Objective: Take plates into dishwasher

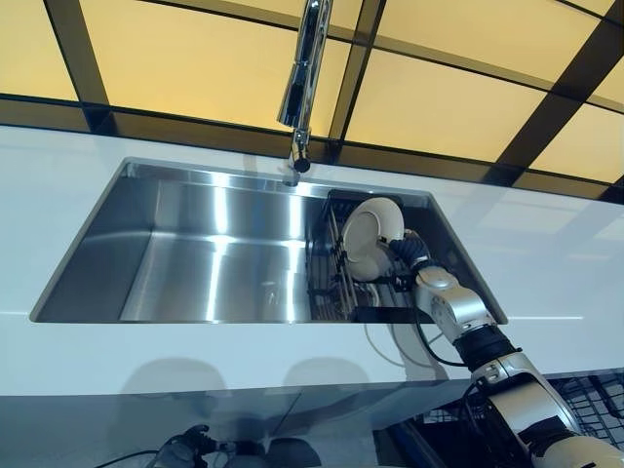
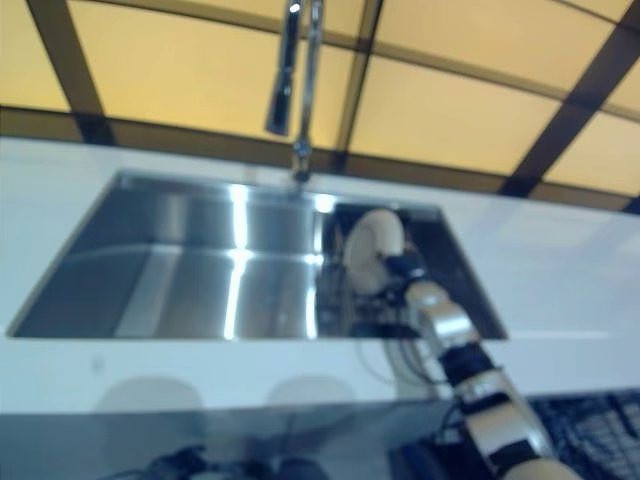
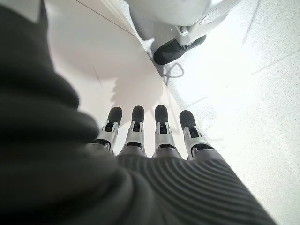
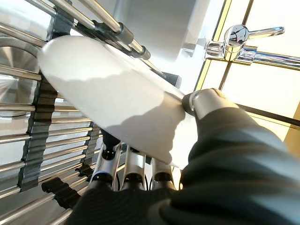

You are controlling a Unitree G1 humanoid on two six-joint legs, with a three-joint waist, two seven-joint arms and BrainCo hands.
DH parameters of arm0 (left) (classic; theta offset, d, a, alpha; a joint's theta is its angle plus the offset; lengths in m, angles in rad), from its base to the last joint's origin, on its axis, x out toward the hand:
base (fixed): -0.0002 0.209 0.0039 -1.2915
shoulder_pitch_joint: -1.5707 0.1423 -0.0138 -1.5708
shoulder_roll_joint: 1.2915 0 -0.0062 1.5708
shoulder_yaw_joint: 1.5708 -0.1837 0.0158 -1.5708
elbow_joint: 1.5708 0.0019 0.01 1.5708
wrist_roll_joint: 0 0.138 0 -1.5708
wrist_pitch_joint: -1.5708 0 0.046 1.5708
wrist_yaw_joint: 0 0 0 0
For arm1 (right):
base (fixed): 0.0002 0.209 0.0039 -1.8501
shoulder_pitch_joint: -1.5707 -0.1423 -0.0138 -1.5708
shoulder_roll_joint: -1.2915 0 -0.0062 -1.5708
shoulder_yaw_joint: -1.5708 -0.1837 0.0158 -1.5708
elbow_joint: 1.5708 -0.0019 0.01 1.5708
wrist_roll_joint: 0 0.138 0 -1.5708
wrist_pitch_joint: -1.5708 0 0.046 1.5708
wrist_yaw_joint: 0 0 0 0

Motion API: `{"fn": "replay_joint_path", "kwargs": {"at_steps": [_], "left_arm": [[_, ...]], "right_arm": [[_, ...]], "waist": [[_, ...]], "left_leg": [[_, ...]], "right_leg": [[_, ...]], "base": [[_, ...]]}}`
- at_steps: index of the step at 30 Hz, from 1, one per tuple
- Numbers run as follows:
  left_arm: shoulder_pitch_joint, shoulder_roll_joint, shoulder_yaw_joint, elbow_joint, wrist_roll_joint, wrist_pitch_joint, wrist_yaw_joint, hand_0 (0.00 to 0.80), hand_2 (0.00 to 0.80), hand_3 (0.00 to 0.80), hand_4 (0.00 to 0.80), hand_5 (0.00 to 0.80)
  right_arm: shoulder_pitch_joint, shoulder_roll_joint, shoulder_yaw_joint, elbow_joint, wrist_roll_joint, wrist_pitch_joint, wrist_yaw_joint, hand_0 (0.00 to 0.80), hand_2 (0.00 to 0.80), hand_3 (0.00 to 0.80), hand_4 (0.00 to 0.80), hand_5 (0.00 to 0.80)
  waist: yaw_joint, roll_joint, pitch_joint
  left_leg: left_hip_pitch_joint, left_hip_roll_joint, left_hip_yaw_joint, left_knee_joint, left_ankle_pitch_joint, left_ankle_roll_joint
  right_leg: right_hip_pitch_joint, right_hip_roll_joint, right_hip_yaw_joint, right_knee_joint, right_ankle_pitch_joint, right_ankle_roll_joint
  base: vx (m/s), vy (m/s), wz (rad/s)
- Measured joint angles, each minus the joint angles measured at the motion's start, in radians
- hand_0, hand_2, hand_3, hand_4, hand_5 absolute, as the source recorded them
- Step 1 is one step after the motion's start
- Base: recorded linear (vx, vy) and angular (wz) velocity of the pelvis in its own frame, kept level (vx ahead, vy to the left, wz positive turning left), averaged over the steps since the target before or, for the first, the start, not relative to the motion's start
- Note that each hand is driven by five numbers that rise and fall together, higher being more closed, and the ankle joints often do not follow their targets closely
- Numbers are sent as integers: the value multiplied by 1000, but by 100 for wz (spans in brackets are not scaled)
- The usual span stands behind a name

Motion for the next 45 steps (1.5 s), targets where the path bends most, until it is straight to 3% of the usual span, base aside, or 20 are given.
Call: {"fn": "replay_joint_path", "kwargs": {"at_steps": [8,13,22,26,28,33,36,41,45], "left_arm": [[5,0,2,9,1,-6,0,0,0,0,0,0],[27,9,13,11,5,-25,-1,0,0,0,0,0],[42,41,12,22,11,-50,-10,0,0,0,0,0],[43,48,11,26,11,-60,-12,0,0,0,0,0],[44,58,10,35,11,-62,-12,0,0,0,0,0],[42,67,9,43,10,-62,-12,0,0,0,0,0],[49,81,6,59,10,-63,-15,0,0,0,0,0],[50,77,-29,59,10,-62,-18,0,0,0,0,0],[58,67,-51,58,8,-59,-37,0,0,0,0,0]], "right_arm": [[-10,-44,0,-16,0,0,9,800,800,800,800,800],[-63,-169,-8,-118,17,0,9,800,800,800,800,800],[-320,-367,-40,-81,247,13,-62,800,800,800,800,800],[-390,-402,-40,-25,310,8,-88,800,800,800,800,800],[-453,-437,-39,3,352,-1,-112,800,800,800,800,800],[-506,-499,-38,37,449,-29,-152,800,800,800,800,800],[-512,-512,-38,84,505,-38,-185,800,800,800,800,800],[-511,-618,-38,145,532,-43,-220,800,800,800,800,800],[-508,-736,-40,164,519,-49,-224,800,800,800,800,800]], "waist": [[1,-1,-1],[0,-5,-4],[-4,-44,-30],[-9,-56,-38],[-33,-69,-48],[-43,-80,-56],[-69,-102,-74],[-108,-94,-77],[-155,-77,-97]], "left_leg": [[1,-1,-1,0,1,0],[0,-3,5,0,0,-1],[0,1,42,0,-1,-15],[0,8,57,0,-1,-20],[-8,7,63,0,5,-29],[-16,10,98,0,12,-41],[-20,5,123,1,19,-54],[-19,40,146,2,25,-79],[-12,57,188,4,21,-95]], "right_leg": [[0,2,0,-8,0,0],[10,10,1,-39,0,0],[33,30,3,-126,3,4],[32,37,17,-138,2,5],[32,40,30,-166,1,6],[29,51,55,-216,0,6],[24,51,81,-245,-42,-4],[12,82,103,-249,-49,-18],[-8,106,149,-249,-35,-40]], "base": [[6,-20,0],[11,-51,-3],[6,-50,-13],[-7,-55,-14],[-22,-49,-10],[-28,-63,-21],[-21,-80,-24],[-13,-98,-17],[-25,-119,-30]]}}
